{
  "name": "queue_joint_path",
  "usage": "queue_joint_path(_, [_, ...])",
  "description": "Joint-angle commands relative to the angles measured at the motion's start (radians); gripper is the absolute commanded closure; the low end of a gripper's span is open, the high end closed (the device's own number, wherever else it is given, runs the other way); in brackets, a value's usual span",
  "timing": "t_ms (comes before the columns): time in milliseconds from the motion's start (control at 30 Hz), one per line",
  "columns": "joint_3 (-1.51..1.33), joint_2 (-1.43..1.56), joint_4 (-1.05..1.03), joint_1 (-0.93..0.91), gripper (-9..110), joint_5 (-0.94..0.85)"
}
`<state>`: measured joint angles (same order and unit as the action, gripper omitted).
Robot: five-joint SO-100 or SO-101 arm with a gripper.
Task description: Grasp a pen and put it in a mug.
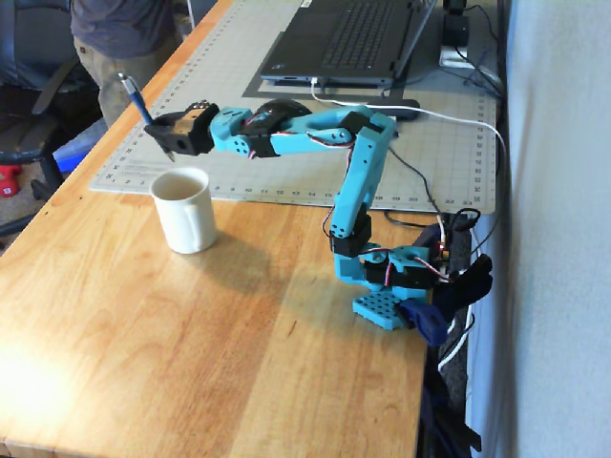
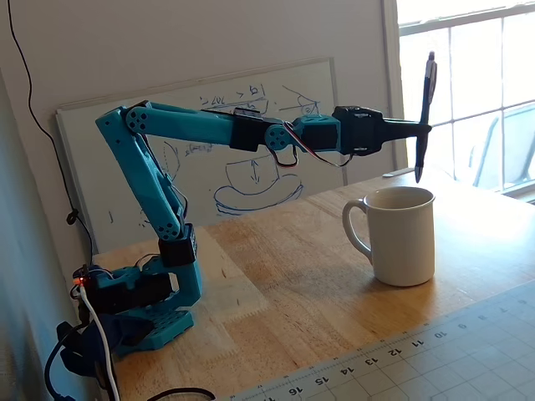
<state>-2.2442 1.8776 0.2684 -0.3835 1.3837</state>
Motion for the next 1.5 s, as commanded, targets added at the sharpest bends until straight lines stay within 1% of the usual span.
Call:
queue_joint_path(0, [-0.023, 0.123, 0.035, 0.0, 100, -0.011])
queue_joint_path(167, [-0.064, 0.158, 0.029, 0.006, 100, -0.009])
queue_joint_path(467, [-0.078, 0.155, 0.025, 0.1, 100, 0.0])
queue_joint_path(633, [-0.081, 0.153, 0.021, 0.101, 99, -0.009])
queue_joint_path(867, [-0.118, 0.155, 0.021, 0.104, 92, -0.011])
queue_joint_path(1300, [-0.112, 0.207, 0.02, 0.104, 91, -0.012])
queue_joint_path(1400, [-0.109, 0.267, 0.018, 0.107, 91, -0.055])
queue_joint_path(1467, [-0.109, 0.29, -0.002, 0.12, 91, -0.135])
